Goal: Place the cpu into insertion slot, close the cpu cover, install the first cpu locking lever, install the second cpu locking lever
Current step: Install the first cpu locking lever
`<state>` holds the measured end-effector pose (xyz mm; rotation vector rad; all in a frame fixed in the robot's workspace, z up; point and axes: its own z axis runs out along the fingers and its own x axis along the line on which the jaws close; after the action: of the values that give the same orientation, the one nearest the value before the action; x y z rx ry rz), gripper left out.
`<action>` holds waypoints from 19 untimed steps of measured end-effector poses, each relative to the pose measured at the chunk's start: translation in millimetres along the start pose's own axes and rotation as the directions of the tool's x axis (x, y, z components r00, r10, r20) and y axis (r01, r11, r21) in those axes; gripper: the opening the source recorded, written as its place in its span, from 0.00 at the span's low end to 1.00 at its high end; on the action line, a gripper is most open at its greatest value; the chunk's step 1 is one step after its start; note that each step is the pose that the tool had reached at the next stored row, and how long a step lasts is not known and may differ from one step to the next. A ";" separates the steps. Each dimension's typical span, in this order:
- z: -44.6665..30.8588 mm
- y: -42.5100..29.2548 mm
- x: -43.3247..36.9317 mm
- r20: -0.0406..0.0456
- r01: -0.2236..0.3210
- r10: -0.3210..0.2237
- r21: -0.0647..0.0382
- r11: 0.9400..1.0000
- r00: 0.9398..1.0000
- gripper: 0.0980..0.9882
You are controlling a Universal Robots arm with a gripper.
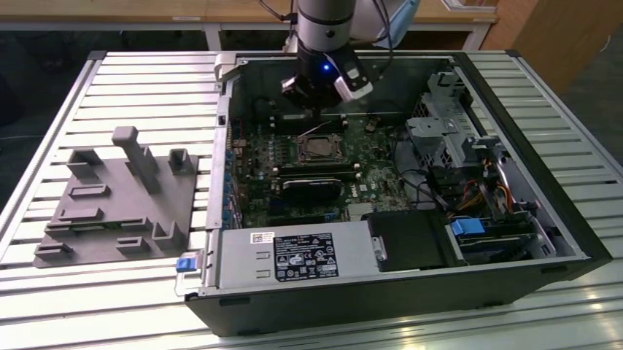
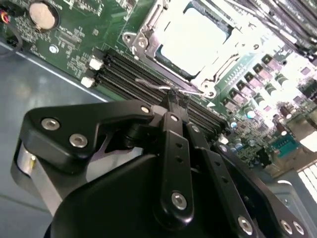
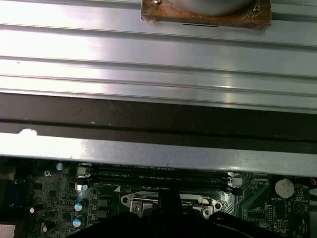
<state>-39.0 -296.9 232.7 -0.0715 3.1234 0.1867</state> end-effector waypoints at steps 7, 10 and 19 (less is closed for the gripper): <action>8.8 -1.2 -2.9 0.000 0.000 0.000 0.000 1.000 1.000 0.01; 11.2 -1.4 -4.6 0.000 0.000 0.000 0.000 1.000 1.000 0.01; 16.9 0.1 -10.0 0.000 0.000 0.000 0.000 1.000 1.000 0.01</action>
<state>-28.9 -294.3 216.0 -0.0715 3.1234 0.1869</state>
